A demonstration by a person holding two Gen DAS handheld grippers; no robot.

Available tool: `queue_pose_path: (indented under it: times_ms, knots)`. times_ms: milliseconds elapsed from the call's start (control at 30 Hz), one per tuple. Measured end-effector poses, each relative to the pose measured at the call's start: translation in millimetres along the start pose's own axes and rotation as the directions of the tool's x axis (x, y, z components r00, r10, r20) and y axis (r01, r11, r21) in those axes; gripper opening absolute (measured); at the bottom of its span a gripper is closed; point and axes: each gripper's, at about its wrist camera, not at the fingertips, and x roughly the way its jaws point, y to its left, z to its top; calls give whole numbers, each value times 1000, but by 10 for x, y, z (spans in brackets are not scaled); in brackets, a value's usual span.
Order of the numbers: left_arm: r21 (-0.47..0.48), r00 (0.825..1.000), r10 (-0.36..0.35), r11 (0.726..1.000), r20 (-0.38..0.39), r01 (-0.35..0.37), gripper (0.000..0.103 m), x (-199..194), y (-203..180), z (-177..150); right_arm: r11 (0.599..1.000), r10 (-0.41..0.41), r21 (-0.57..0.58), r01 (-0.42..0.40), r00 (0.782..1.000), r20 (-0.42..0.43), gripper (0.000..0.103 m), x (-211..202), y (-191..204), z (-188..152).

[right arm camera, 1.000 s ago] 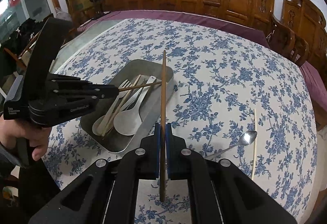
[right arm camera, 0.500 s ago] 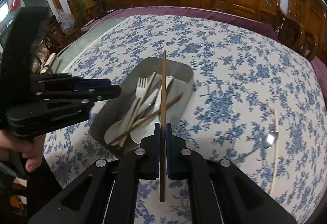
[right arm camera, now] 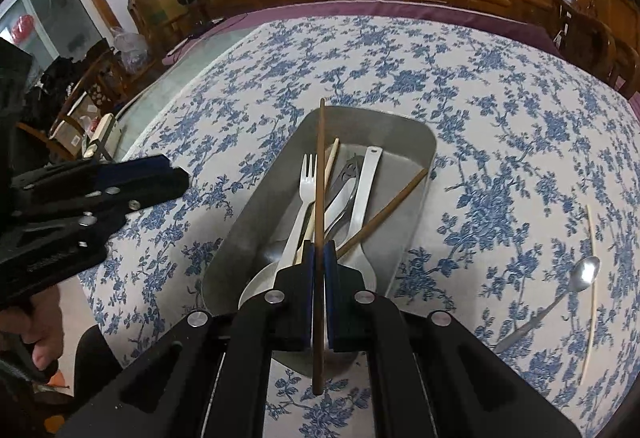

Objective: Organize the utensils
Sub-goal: 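Lower the held chopstick into the tray and open the right tool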

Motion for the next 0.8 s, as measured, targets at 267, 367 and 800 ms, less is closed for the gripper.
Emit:
queue_pose_path:
  times_ms: [267,367,800]
  knots:
    - [-11,1000,1,1000,5,-1,33,-46,50,-34,997,-18,70,21,999,-39,6,199,-111,-12]
    - [-12,1000,1,1000,10,-1,39,-69,56,-47,997,-19,75,23,999,-46,6,248,-107,-2]
    - [-17,1000,18,1000,24,-18,51,-174,70,-64,996,51,72,-50,999,-19,9,225,-27,77]
